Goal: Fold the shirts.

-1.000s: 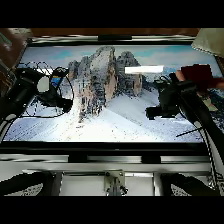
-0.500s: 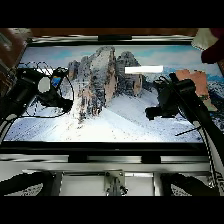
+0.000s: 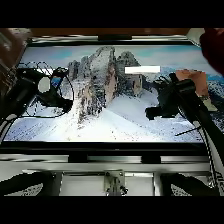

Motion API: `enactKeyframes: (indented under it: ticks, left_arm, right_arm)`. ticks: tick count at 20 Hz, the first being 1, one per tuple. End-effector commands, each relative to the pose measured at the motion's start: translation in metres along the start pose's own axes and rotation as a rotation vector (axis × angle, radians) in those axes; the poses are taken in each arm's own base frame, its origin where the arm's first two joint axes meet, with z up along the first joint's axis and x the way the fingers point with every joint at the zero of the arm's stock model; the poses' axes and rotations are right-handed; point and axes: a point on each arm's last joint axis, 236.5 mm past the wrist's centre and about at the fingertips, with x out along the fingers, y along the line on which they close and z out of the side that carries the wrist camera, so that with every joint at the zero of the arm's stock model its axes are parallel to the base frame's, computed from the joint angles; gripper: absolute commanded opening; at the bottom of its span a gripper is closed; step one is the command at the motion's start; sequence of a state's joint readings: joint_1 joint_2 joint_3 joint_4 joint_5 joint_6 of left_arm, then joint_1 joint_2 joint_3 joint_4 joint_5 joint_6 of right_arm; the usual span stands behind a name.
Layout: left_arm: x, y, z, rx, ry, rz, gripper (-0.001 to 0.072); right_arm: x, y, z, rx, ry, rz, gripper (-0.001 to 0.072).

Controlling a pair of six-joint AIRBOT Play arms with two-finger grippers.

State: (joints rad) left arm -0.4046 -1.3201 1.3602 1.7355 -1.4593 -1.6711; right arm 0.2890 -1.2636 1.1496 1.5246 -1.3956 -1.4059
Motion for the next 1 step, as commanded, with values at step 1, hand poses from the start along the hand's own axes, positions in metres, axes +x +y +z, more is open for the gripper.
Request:
enactKeyframes:
  ticks: [1]
  left_arm:
    - [-0.0001,-0.0002,0.0002,0.001,-0.001,0.000,0.0650]
  right_arm:
    - [0.0001,0.0003,0.0001,0.000,0.000,0.000,0.0666]
